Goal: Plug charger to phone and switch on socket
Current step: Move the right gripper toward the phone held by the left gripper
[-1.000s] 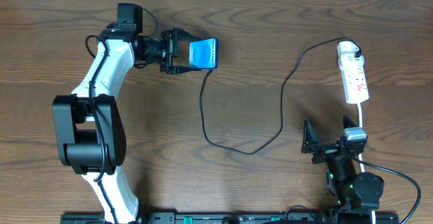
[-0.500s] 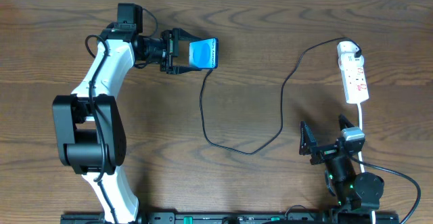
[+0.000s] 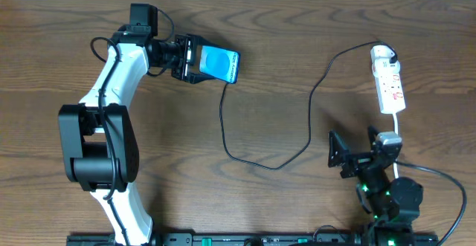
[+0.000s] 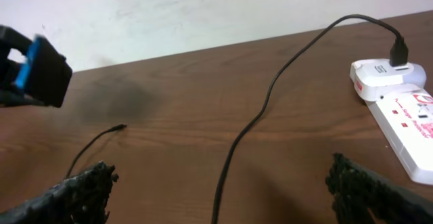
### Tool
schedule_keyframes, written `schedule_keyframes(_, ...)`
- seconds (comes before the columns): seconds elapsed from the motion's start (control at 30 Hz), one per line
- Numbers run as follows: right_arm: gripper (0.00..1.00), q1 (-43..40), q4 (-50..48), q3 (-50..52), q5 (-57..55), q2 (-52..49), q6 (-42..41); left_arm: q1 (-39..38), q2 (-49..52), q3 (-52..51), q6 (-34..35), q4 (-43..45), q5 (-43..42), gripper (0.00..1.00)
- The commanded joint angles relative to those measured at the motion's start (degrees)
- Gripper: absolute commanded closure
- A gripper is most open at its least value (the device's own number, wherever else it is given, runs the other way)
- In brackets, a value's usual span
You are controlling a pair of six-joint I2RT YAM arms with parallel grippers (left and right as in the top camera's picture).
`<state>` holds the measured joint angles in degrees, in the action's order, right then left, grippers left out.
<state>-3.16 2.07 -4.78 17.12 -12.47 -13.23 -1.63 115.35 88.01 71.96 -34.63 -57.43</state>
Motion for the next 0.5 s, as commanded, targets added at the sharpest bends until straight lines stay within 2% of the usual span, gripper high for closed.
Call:
schedule_keyframes(0.0, 0.01, -0.2, -1.3, -5.4, 0.5, -5.9, -0.9, -0.2, -1.2, 0.6, -7.6, 0.0, 5.8, 0.45)
schedule_keyframes(0.27, 0.01, -0.2, -4.2, -17.7, 7.9, -23.7, 0.7, -0.2, -1.2, 0.6, -11.1, -1.1, 12.0, 0.45)
schedule_keyframes(0.47, 0.01, -0.2, -4.2, -29.5, 19.1, -38.4, 0.6, -0.2, -1.1, 0.6, -11.1, -1.3, 12.0, 0.45)
